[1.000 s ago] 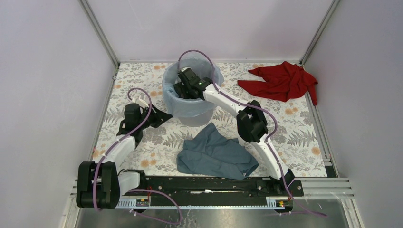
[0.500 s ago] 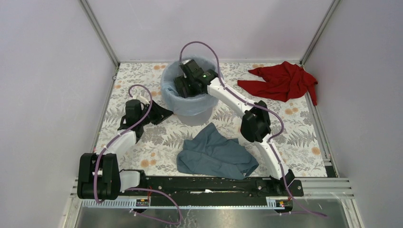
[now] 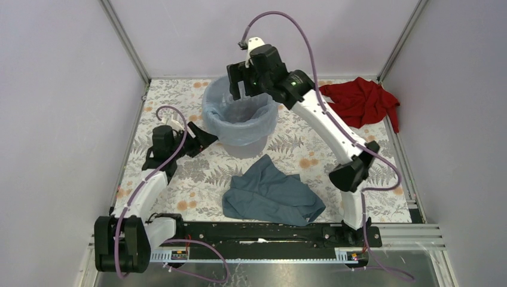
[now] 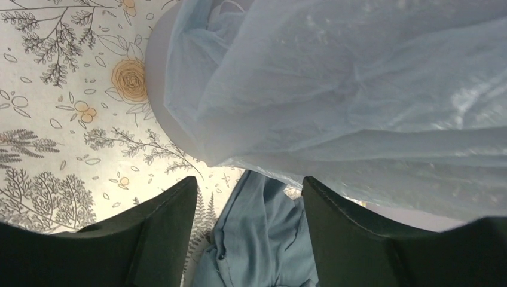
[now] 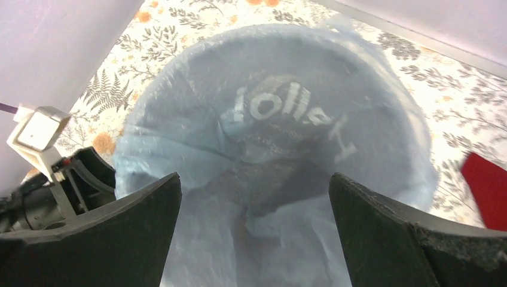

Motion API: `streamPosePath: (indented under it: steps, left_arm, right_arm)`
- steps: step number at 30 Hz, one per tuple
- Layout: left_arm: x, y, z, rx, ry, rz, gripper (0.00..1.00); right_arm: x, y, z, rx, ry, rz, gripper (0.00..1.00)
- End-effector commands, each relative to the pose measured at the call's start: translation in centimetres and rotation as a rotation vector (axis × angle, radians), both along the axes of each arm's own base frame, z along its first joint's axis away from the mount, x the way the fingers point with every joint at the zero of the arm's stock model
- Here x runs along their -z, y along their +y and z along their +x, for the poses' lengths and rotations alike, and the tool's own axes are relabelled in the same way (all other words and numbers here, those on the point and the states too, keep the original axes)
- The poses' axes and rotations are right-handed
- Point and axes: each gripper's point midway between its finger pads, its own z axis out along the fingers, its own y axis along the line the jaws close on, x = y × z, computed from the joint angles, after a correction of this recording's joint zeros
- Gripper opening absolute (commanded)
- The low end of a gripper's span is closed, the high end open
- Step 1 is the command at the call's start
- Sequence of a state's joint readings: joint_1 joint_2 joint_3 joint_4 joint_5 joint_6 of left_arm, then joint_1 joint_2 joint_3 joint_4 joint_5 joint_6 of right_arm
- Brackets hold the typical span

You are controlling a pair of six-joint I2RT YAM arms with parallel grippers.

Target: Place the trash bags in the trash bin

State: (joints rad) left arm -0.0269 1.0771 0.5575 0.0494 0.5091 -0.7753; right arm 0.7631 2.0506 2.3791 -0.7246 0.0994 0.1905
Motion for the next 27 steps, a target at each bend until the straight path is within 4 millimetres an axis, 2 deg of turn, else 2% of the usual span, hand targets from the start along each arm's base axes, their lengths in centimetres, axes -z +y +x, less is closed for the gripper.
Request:
streamPosePath:
  steps: [1,6,8,11,13,14,20,24,27]
  left_arm:
    - [-2.0,-0.1,-0.9,0.012,-0.059,0.012,0.73]
    - [-2.5,-0.6,-2.4,0.030,-0.074,-0.027,0.80]
    - [-2.4,-0.9,-2.8,0.035,-0.056,-0.055,0.80]
    - [-2.5,-1.3,-2.9,0.037,-0.058,-0.061,0.80]
    - [-2.3,-1.6,-2.8,0.034,-0.061,-0.073,0.82]
    - [-2.5,-1.8,-2.5,0.033,-0.072,-0.098,0.82]
    - [-2.4,-2.5,-0.4,0.033,-0.083,-0.133,0.83]
    - [-2.4,-2.7,1.3,0.024,-0.100,-0.135,0.82]
    - [-2.3,-3.3,2.9,0.026,-0.105,-0.137,0.81]
  right_arm:
    - [-3.0,-5.1,-2.1,0.080,-0.067,-0.043,1.00]
    - [-2.6,-9.2,-4.7,0.113,-0.046,0.016,1.00]
    - [-2.7,-10.2,-6.1,0.094,-0.046,0.054,1.00]
    - [-1.5,-11.1,-8.7,0.035,-0.059,0.092,1.00]
    - [-0.2,-10.8,-10.5,-0.044,-0.075,0.131,1.00]
    - [2.1,-10.8,-11.2,-0.070,-0.062,0.128,1.00]
    - [7.0,-9.3,-12.2,-0.127,-0.034,0.229,1.00]
    - [9.4,-7.2,-11.7,-0.149,-0.046,0.379,1.00]
    - [11.6,-6.2,-9.8,-0.097,-0.050,0.426,1.00]
